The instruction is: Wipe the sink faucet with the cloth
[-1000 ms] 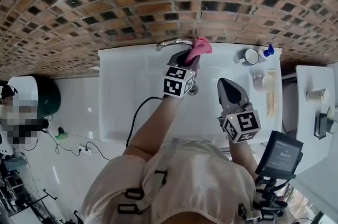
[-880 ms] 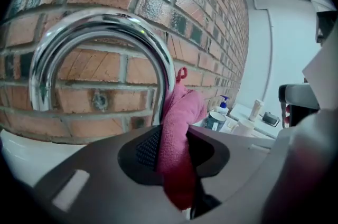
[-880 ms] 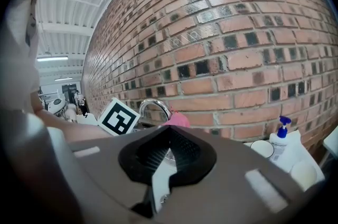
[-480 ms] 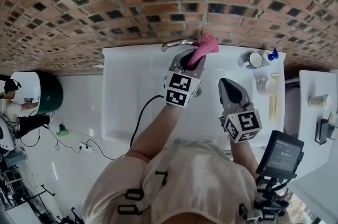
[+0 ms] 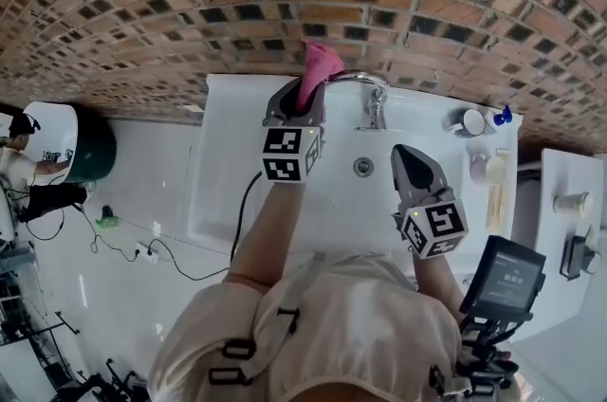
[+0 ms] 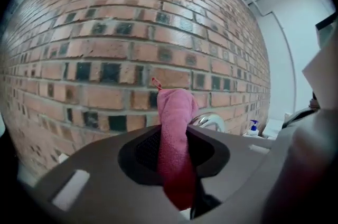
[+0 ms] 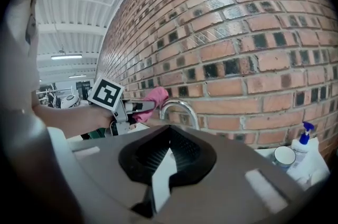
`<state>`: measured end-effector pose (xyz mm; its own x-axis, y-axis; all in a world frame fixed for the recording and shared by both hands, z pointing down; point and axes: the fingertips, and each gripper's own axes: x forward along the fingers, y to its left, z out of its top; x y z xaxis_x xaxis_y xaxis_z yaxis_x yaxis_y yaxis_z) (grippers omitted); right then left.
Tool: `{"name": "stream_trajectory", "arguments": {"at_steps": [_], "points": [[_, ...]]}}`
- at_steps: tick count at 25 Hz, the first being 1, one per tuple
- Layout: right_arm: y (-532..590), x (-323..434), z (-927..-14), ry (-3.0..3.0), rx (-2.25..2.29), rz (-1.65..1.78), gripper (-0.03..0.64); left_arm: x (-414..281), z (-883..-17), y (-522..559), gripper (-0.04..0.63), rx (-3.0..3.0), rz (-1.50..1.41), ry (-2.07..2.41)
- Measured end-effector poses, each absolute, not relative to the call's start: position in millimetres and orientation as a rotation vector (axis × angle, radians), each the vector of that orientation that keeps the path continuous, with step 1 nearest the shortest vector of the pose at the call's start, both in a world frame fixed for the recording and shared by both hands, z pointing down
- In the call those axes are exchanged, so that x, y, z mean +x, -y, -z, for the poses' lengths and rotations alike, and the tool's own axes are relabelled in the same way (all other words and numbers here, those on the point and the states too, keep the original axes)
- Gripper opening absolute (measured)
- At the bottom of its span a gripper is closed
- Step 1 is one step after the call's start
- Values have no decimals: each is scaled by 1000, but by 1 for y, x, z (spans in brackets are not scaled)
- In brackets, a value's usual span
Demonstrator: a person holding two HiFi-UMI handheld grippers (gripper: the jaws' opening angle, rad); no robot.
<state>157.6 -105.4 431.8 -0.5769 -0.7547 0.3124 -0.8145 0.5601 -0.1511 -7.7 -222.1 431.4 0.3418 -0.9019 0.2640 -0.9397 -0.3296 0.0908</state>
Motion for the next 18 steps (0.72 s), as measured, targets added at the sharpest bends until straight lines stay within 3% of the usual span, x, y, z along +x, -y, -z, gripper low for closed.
{"name": "stream_trajectory", "arguments": {"at_steps": [9, 18], "points": [[109, 156, -431, 2553, 1319, -398, -6, -19, -499, 225, 97, 2231, -307, 1586], [105, 160, -430, 2556, 1333, -399, -6, 0, -456, 225, 97, 2329, -242, 1604]]}}
